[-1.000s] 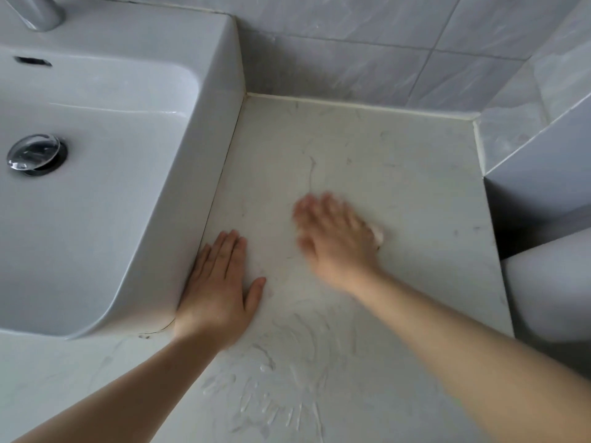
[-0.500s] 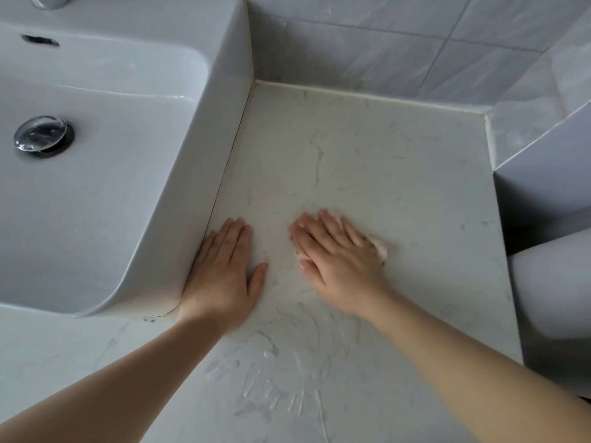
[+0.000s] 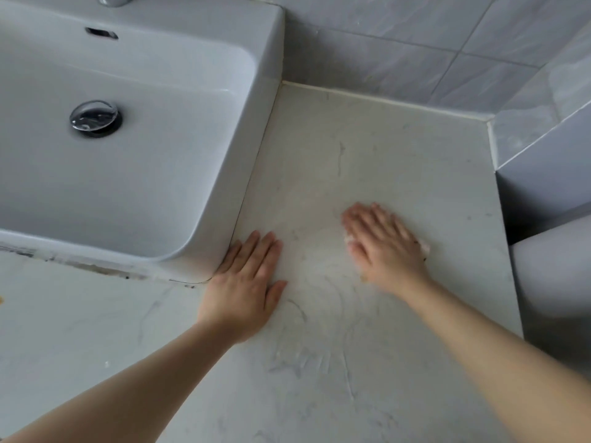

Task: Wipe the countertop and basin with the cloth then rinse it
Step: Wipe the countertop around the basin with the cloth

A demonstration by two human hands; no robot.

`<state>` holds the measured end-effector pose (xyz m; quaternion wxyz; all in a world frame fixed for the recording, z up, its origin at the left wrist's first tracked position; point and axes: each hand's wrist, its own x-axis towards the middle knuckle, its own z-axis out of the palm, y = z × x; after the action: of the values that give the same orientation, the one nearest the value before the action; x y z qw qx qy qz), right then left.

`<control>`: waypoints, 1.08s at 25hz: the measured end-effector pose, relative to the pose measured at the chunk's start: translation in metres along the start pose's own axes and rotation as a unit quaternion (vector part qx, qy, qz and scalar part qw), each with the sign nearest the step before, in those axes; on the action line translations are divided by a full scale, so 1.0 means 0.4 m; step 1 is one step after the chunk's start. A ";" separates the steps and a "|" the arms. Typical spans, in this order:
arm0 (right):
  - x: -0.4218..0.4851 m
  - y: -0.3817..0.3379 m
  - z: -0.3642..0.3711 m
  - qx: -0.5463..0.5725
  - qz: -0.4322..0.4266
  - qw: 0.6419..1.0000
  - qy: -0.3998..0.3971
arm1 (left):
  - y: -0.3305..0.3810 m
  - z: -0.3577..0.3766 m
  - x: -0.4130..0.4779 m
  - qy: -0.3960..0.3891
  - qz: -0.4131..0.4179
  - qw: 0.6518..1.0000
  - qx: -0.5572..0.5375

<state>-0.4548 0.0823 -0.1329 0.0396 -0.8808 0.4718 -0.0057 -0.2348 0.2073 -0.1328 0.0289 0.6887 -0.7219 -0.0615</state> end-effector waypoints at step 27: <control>0.239 -0.266 -0.018 0.078 -0.094 0.990 -0.072 | -0.001 0.016 -0.011 0.174 0.002 0.982 -0.075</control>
<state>-0.3137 0.0613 -0.1203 0.1415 -0.9136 0.3808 0.0176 -0.2350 0.2121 -0.1390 0.2059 0.6832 -0.7006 0.0053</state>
